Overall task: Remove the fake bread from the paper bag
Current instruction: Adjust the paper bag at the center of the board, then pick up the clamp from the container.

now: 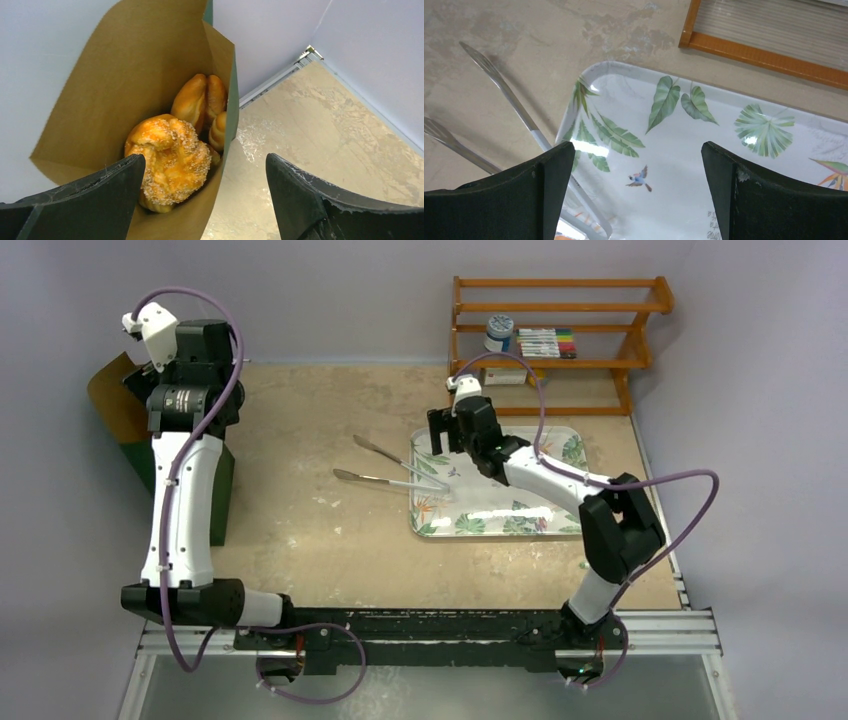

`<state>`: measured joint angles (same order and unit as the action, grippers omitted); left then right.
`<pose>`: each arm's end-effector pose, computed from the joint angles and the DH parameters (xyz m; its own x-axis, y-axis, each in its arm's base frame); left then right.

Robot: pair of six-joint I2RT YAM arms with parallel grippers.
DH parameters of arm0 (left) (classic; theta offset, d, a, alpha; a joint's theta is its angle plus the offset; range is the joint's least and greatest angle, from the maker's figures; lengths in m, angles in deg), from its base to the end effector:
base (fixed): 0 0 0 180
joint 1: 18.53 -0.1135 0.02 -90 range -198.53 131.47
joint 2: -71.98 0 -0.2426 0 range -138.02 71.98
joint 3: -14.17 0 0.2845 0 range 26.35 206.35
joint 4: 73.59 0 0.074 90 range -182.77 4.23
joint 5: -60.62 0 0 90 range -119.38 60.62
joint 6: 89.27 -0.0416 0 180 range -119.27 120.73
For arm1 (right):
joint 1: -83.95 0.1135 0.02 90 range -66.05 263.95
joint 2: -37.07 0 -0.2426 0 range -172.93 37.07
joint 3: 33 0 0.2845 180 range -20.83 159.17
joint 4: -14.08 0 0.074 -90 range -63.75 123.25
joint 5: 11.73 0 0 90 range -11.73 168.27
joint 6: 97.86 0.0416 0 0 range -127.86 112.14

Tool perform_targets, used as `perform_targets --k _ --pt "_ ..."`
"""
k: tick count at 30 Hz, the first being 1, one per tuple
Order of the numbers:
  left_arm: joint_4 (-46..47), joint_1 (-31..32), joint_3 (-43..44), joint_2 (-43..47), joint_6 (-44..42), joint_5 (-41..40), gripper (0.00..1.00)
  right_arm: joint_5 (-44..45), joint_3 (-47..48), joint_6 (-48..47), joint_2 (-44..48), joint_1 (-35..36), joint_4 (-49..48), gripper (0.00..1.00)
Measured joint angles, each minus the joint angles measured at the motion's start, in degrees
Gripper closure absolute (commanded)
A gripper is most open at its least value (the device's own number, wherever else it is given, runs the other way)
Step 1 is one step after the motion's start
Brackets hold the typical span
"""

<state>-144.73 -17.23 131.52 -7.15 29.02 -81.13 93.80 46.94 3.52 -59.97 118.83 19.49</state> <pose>0.2822 0.0263 0.4735 -0.1727 -0.2896 -0.9414 -0.8255 0.5640 -0.0220 0.3567 0.2351 0.2269 -0.3766 -0.0308 -0.9259 -0.2793 0.9567 0.0818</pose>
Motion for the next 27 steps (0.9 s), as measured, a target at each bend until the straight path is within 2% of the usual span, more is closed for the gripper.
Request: perform_targets --k 6,10,21,27 --pt "2.9 -0.6 -4.6 -0.4 0.0 2.5 0.19 -0.3 1.0 -2.7 -4.1 0.0 0.9 0.00" --pt "4.5 -1.0 -8.4 -0.8 0.0 3.9 0.29 -1.8 1.1 -4.2 -6.5 0.3 1.1 0.00" --pt "8.1 -2.0 -12.2 -1.0 0.0 6.2 0.79 -4.8 3.3 -7.0 -10.3 5.7 1.1 0.00" --pt "9.3 -2.0 -13.2 -1.0 -0.3 7.8 0.98 -5.2 4.0 -7.5 -11.8 6.9 0.9 0.00"
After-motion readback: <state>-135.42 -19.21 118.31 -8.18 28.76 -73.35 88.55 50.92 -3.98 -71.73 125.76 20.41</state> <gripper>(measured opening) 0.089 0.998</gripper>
